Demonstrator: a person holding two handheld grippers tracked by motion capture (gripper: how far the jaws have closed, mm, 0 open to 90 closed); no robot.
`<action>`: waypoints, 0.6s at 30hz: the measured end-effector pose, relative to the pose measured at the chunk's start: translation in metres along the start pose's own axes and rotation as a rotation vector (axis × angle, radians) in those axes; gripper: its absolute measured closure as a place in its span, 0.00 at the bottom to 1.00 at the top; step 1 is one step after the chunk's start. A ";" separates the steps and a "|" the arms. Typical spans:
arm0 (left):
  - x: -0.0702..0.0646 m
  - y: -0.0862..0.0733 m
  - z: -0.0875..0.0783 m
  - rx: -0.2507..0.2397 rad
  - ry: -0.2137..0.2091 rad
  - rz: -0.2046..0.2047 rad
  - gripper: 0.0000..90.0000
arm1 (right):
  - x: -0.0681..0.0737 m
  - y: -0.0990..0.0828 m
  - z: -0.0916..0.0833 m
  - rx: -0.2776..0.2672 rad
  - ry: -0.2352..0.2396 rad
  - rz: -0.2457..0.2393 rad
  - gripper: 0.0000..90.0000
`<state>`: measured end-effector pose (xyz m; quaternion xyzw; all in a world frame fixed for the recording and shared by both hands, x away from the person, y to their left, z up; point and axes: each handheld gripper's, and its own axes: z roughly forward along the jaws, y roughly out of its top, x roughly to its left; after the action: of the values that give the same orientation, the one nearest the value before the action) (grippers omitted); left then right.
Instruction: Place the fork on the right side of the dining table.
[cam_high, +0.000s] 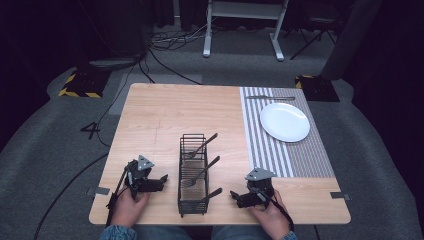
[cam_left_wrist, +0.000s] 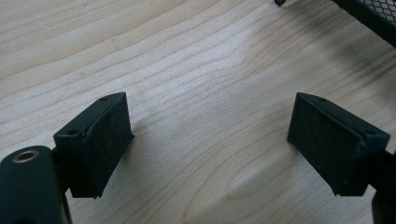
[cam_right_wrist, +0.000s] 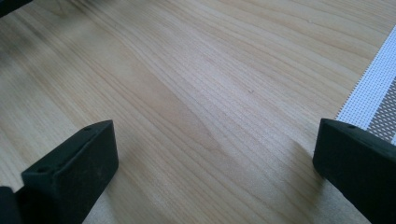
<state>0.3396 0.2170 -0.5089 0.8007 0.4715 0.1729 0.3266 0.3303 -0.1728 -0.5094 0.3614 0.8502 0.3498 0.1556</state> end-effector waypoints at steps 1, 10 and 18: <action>0.000 0.000 0.000 0.000 0.000 0.000 0.15 | 0.000 0.000 0.000 0.000 0.000 0.000 0.00; 0.000 0.001 0.000 0.000 0.000 -0.001 0.15 | 0.002 -0.001 -0.002 -0.011 0.005 -0.002 0.04; 0.000 0.000 0.000 0.000 0.001 -0.002 0.15 | 0.002 -0.001 -0.002 -0.013 0.005 -0.001 0.05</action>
<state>0.3400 0.2166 -0.5088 0.8000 0.4725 0.1732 0.3267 0.3270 -0.1725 -0.5089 0.3592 0.8485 0.3560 0.1559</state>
